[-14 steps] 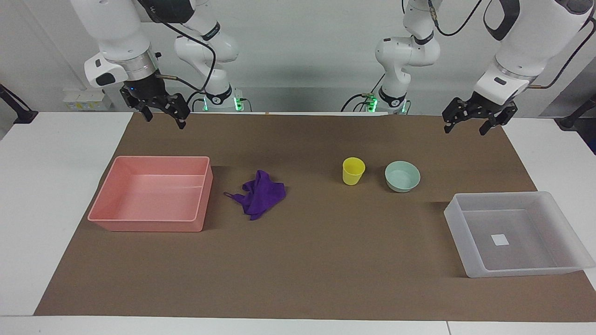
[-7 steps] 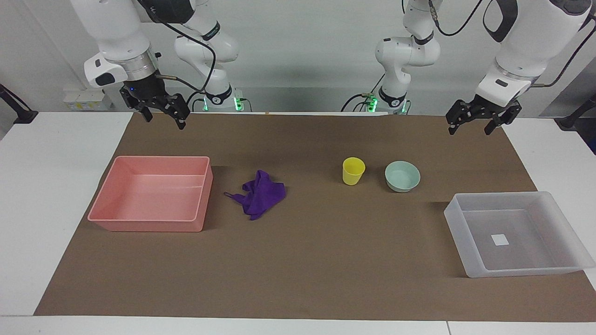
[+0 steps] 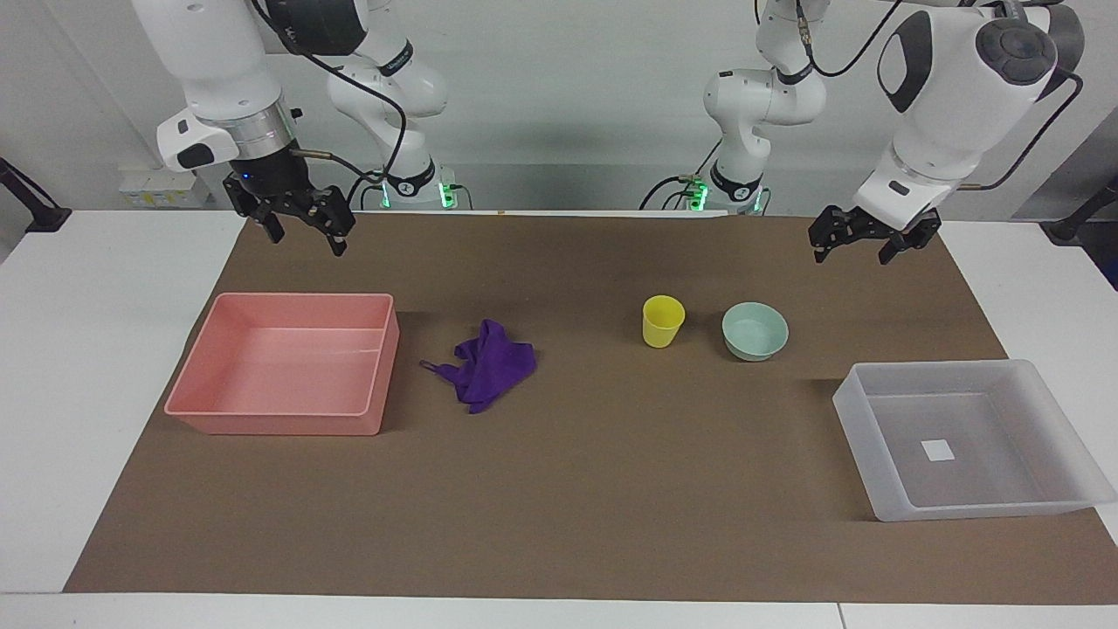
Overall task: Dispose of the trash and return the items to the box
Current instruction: 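Move the left gripper toward the green bowl while the right gripper reaches the cloth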
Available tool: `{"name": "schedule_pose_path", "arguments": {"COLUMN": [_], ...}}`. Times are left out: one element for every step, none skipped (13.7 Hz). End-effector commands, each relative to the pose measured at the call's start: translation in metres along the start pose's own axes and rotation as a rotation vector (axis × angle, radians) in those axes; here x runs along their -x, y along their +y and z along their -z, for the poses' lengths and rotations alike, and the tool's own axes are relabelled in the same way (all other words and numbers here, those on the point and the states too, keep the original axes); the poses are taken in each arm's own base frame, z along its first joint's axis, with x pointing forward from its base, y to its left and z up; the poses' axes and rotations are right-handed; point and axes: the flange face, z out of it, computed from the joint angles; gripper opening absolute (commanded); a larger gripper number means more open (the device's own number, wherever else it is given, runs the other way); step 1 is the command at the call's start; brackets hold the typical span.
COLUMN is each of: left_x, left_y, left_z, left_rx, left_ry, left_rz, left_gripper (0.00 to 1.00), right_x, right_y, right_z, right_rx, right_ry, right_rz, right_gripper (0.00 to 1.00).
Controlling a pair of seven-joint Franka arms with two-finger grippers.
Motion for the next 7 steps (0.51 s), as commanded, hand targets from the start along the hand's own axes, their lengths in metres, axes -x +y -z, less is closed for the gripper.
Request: {"name": "schedule_pose_path", "arguments": {"left_x": [0.008,0.006,0.002,0.0,0.001,0.001,0.0], "left_y": [-0.004,-0.004,-0.003,0.002,0.003,0.004,0.006], "left_z": [-0.004,-0.007,-0.011,-0.017,-0.027,-0.043,-0.058], "left_rx": [-0.02,-0.015,-0.015,-0.017,-0.017,-0.018,-0.017], "left_ry": [0.013,0.019,0.025,0.015,-0.006,-0.023,-0.012], "left_rz": [0.013,0.016,0.014,0.007,0.005,0.002,-0.002], "left_gripper": [1.0,1.0,1.0,1.0,1.0,1.0,1.0], "right_x": [-0.001,-0.005,-0.007,-0.006,-0.005,-0.008,-0.01], "right_y": [-0.001,-0.004,-0.007,-0.017,-0.022,-0.024,-0.029], "right_z": [-0.013,-0.019,-0.027,-0.036,-0.046,-0.057,-0.072], "right_rx": [-0.018,-0.022,-0.023,-0.016,-0.017,-0.02,-0.023], "right_ry": [0.025,0.033,0.038,0.042,0.048,0.057,0.058], "right_rz": [-0.017,-0.035,-0.041,-0.023,-0.025,-0.041,-0.048], "right_gripper": [1.0,1.0,1.0,1.0,1.0,1.0,1.0]}}
